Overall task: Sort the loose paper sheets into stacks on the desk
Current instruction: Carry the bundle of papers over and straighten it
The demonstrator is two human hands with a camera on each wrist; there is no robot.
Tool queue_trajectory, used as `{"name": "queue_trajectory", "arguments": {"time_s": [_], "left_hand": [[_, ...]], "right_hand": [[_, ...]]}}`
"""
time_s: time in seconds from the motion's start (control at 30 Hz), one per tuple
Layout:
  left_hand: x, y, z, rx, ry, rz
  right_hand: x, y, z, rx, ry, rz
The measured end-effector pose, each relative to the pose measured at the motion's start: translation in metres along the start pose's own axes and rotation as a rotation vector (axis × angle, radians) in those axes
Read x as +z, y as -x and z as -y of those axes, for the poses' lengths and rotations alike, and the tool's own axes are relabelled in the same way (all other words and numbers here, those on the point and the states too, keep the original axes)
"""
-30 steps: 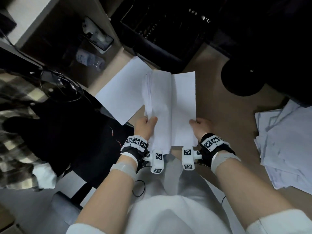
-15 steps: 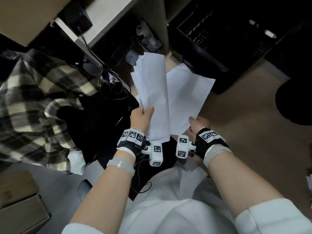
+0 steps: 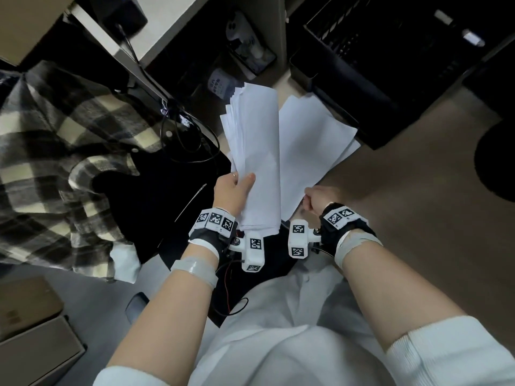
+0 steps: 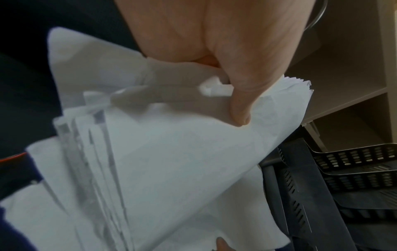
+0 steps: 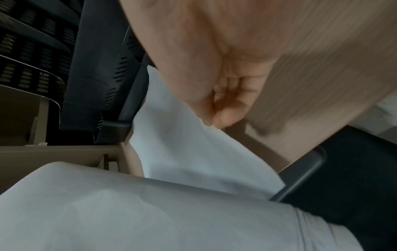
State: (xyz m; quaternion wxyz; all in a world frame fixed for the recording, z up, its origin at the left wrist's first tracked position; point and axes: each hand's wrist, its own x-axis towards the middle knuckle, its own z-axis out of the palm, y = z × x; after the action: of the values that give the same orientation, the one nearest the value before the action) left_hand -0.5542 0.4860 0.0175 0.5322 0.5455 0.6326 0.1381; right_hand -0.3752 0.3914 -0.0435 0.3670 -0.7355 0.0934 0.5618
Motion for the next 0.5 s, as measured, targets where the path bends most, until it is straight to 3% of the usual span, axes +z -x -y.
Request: {"name": "queue_trajectory", "arguments": {"time_s": [0.27, 0.5], "left_hand": [[-0.004, -0.001, -0.003, 0.003, 0.043, -0.017], [-0.01, 0.002, -0.001, -0.02, 0.142, -0.018]], "right_hand": [[0.013, 0.007, -0.002, 0.039, -0.211, 0.09], [0.014, 0.018, -0.006, -0.018, -0.279, 0.099]]}}
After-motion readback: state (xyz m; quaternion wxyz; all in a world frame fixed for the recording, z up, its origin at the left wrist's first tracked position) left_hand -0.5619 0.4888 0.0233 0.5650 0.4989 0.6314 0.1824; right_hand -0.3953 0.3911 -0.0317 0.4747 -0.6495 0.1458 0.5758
